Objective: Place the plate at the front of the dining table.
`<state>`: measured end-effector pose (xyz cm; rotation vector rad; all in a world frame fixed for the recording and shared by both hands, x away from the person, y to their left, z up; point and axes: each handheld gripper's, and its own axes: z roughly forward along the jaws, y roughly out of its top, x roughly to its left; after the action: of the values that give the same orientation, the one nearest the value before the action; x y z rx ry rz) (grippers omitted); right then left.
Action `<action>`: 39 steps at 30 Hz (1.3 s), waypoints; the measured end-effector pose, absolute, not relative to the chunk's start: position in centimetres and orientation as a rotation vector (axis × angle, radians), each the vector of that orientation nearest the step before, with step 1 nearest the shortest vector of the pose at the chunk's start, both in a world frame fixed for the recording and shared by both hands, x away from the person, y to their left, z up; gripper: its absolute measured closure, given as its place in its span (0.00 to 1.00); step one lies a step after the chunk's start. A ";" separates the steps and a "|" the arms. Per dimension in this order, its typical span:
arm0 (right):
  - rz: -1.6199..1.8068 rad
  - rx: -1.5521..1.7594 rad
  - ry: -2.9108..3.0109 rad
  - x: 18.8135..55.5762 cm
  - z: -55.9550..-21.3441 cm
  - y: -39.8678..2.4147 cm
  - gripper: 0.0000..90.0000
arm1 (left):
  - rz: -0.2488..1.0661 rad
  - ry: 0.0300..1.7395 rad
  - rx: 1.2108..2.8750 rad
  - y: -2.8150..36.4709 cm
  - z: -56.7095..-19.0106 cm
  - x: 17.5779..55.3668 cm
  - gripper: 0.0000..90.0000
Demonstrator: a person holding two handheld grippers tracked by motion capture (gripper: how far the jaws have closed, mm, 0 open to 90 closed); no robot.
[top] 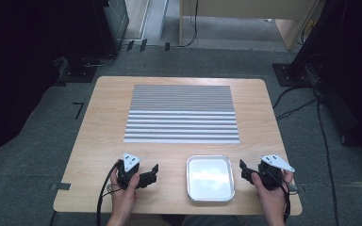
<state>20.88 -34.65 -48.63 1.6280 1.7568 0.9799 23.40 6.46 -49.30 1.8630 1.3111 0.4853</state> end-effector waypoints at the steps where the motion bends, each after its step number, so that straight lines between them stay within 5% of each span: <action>1: 0.982 1.627 1.758 20.9 -48.6 -34.6 0.18 | 0.481 1.306 1.870 6.1 -49.4 23.4 0.15; 28: 1.077 1.629 1.812 20.6 -48.8 -33.0 0.18 | 0.343 1.213 1.889 -1.5 -49.6 22.8 0.15; 35: 1.075 1.638 1.807 20.6 -48.8 -32.6 0.26 | 0.333 1.168 1.904 -2.8 -49.3 22.5 0.15; 39: 1.115 1.631 1.815 20.5 -48.8 -32.6 0.42 | 0.304 1.153 1.905 -3.3 -49.3 22.4 0.18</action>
<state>20.51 -32.59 -48.81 1.6314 1.8147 1.1145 22.37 -3.30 -49.34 1.9047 1.1525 0.3044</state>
